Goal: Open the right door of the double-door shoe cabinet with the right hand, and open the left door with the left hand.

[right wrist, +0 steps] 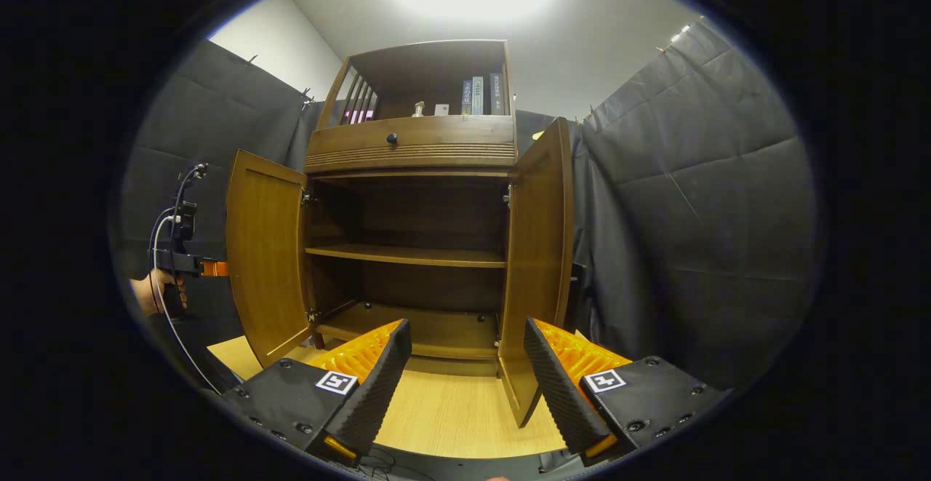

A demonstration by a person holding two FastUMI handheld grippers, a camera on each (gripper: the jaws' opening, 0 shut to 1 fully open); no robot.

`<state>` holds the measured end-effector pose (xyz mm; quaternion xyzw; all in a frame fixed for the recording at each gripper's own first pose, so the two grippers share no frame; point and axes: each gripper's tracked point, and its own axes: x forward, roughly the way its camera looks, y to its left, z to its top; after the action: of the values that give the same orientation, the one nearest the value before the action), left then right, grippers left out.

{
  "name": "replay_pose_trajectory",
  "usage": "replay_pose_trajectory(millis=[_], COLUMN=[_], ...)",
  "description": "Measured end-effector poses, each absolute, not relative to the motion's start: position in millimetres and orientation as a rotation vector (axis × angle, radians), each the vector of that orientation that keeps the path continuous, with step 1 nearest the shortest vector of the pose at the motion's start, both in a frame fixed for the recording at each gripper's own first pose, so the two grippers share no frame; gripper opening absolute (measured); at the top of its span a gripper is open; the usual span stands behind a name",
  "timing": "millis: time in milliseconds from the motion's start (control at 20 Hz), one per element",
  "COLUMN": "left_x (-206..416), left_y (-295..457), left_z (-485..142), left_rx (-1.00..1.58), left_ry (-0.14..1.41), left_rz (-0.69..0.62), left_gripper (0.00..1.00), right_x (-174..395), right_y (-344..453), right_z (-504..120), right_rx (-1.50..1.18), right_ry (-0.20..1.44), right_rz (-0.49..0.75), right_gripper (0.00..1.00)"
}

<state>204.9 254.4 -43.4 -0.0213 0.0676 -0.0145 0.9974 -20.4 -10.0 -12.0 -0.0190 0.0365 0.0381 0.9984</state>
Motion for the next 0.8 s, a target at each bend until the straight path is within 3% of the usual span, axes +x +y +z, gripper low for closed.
replay_pose_trajectory(millis=[450, 800], left_x=[190, 155], left_y=[310, 307], left_z=[-41, -31], left_rx=[-0.034, -0.067], left_ry=[0.108, 0.081], left_rz=[-0.002, -0.037], left_gripper=[0.09, 0.09], right_x=[-26, -25], right_y=[25, 26], right_z=[-8, 11], right_rx=[-0.035, -0.034], right_ry=[0.062, 0.033], right_rz=[0.052, 0.055], right_gripper=[0.98, 0.99])
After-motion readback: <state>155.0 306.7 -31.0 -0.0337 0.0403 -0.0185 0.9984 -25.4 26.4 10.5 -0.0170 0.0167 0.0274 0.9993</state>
